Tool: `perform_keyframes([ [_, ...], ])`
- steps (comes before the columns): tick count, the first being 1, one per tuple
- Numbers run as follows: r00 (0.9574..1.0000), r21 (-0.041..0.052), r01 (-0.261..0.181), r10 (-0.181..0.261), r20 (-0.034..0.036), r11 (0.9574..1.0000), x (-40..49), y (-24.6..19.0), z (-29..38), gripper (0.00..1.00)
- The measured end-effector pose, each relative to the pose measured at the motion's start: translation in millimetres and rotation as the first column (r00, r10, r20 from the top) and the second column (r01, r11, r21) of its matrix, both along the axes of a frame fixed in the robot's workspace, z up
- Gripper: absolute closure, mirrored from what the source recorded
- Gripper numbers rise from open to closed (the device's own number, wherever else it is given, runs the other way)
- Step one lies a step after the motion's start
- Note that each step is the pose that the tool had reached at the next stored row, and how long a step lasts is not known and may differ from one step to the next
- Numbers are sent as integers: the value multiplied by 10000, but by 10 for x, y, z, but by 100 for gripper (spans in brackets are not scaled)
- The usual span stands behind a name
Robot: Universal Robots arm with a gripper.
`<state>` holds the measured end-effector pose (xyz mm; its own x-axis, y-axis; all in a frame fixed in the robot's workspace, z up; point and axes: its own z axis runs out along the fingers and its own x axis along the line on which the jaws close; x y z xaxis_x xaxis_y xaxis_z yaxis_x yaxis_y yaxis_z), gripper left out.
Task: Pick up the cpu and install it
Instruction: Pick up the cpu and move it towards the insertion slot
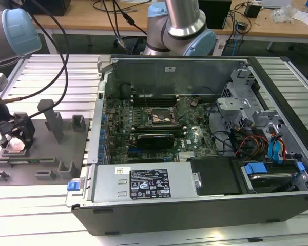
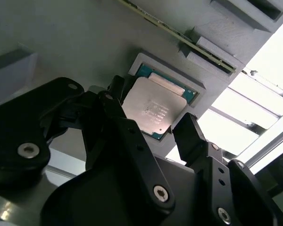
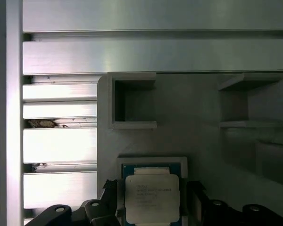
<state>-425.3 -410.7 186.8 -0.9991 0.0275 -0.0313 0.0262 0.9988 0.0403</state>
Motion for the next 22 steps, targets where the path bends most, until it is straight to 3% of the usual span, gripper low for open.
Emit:
perform_keyframes([
  [7, 10000, -1, 0, 0, 0, 10000, -5, 1, 0, 31],
  [10, 10000, 5, 1, -1, -86, 10000, -5, 2, -1, 31],
  [13, 9999, 5, 1, -1, -107, 10000, -4, 1, -1, 31],
  [22, 9999, 8, 11, -11, -114, 10000, -3, 1, 5, 31],
])
